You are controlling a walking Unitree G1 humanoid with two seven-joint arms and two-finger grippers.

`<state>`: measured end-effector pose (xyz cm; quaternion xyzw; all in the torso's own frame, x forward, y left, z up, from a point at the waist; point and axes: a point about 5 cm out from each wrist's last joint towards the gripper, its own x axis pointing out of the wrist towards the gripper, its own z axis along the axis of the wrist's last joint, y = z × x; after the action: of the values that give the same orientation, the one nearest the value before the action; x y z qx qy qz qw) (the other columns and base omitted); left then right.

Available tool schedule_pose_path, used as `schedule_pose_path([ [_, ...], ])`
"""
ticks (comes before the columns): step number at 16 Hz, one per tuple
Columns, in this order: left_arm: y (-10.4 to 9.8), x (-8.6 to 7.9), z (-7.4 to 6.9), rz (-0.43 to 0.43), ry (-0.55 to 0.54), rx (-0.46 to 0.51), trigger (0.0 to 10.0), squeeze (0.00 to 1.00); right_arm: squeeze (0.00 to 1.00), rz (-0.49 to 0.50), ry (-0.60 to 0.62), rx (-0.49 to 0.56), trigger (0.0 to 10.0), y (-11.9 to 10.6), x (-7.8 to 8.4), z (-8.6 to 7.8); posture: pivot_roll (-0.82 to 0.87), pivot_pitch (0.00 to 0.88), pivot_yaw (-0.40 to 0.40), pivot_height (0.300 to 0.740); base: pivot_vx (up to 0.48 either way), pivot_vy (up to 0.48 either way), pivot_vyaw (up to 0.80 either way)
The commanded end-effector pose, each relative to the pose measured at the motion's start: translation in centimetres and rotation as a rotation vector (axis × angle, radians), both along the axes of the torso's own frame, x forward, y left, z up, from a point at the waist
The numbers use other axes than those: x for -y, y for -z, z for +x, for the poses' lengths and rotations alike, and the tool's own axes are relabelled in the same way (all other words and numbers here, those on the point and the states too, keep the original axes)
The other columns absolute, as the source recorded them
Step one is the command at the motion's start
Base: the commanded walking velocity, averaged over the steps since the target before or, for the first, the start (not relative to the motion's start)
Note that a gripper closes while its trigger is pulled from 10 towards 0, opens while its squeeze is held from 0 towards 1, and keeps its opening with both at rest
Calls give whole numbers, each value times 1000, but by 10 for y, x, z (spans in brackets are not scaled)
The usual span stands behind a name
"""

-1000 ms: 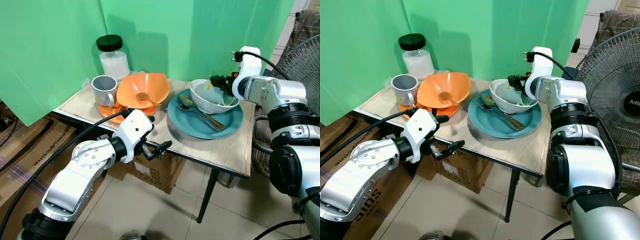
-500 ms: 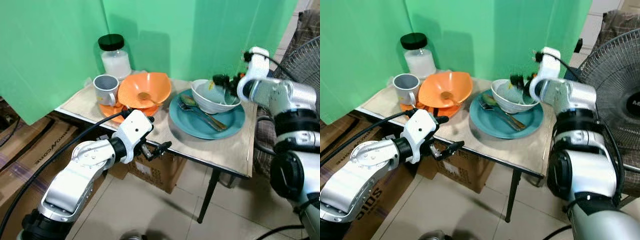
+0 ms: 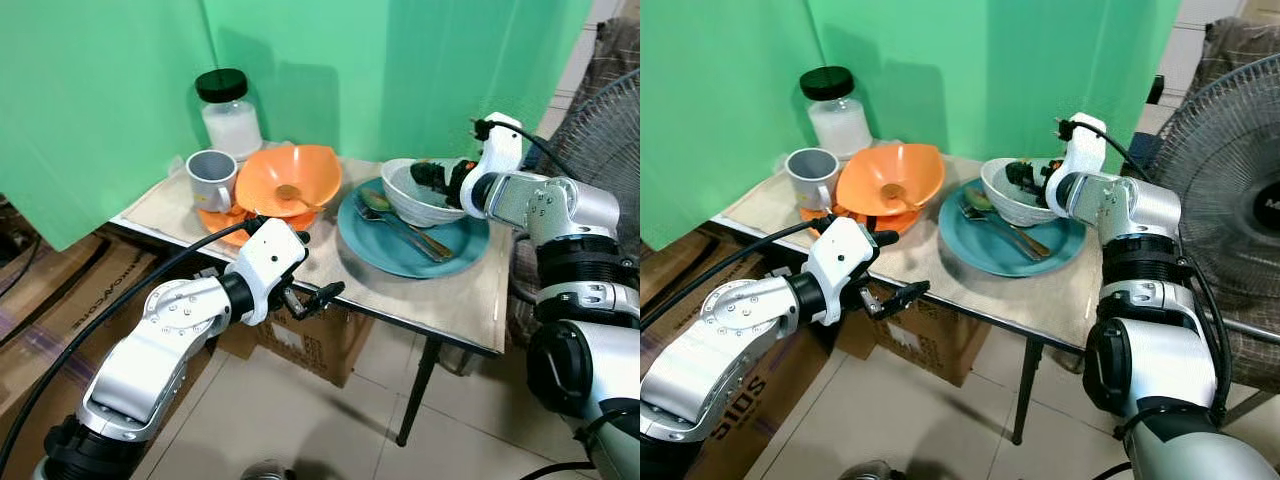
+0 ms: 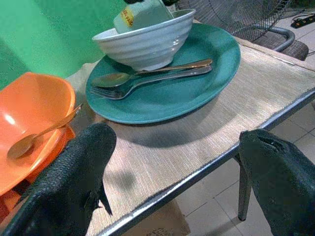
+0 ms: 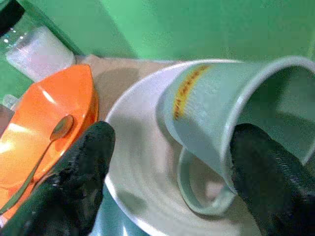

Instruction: Setting the table

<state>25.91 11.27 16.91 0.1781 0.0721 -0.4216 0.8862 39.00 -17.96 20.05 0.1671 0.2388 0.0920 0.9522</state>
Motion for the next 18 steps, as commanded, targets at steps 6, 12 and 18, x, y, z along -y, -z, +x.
schedule_pose_path([
  [6, -1, -1, 0, 12, 1, 3, 10000, 0, 0, -12, -8, 2, 0, 12, -11, 3, 127, 0, 81, 740, 0, 0, 0],
  [12, -1, -2, 1, 18, -6, 12, 10000, 0, 0, -28, 2, 15, 0, 14, -11, 7, 134, 0, 81, 740, 0, 0, 0],
  [18, -1, -1, 3, 16, -8, 17, 10000, 0, 0, -30, -15, 77, 0, 7, -13, 10, 125, 0, 82, 740, 0, 0, 0],
])
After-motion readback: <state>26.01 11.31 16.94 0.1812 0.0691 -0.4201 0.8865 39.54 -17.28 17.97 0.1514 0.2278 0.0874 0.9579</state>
